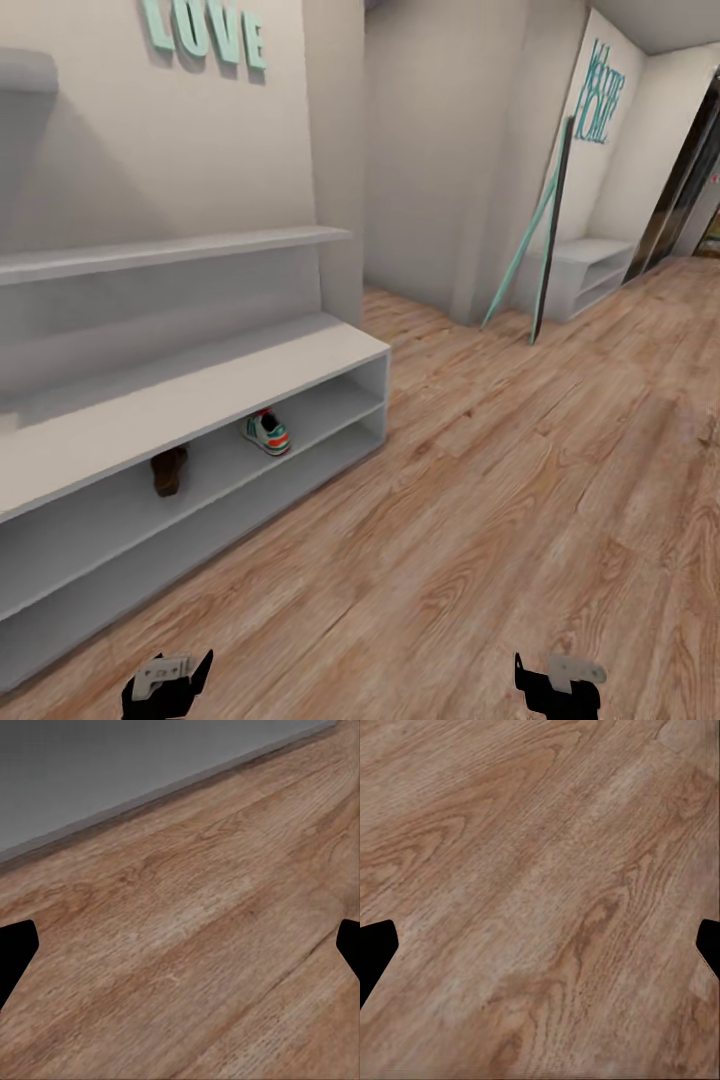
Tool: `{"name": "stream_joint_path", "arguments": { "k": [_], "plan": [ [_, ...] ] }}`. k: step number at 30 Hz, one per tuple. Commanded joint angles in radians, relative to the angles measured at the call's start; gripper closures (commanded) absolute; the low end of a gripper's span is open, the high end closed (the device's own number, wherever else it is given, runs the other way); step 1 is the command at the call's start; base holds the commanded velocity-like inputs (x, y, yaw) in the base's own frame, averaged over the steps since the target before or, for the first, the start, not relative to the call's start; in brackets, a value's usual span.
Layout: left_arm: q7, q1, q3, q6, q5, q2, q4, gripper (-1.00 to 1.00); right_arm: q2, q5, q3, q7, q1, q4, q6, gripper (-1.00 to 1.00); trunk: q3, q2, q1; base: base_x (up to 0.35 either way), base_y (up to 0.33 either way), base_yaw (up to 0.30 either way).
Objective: Pick up the two gym shoes and the two sandals from the corridor floor and place them onto the hallstand (shoe rack) in the corridor, making sure they are on the rack and not on the floor. Arrange them so the two gym shoes are next to each other and the two sandals are next to each other.
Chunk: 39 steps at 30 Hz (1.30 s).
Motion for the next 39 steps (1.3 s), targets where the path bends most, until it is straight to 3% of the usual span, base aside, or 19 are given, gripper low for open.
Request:
{"name": "stream_joint_path", "arguments": {
  "k": [1,9,30,39],
  "plan": [
    [0.004,-0.001,0.008,-0.005,-0.011,-0.001,0.0,-1.0,0.0,0.008,-0.007,-0.003,-0.001,0.001,-0.003,-1.0,0.002,0.007,-0.004,0.0,0.0,-0.269],
    [0.054,-0.001,0.001,-0.006,-0.017,-0.003,0.001,-1.0,0.001,0.008,-0.007,-0.003,-0.001,0.002,-0.003,-1.0,0.027,0.063,-0.035,0.0,0.0,-0.269],
    [0.056,-0.001,-0.001,-0.015,-0.017,-0.007,0.014,-1.0,0.002,0.01,-0.007,-0.003,-0.001,0.002,-0.003,-1.0,0.027,0.063,-0.035,0.004,0.0,-0.269],
    [0.056,-0.001,-0.003,-0.018,-0.018,-0.008,0.044,-1.0,0.002,0.01,-0.007,-0.003,-0.001,0.002,-0.003,-1.0,0.027,0.063,-0.035,0.224,0.0,-0.269]
  ]
}}
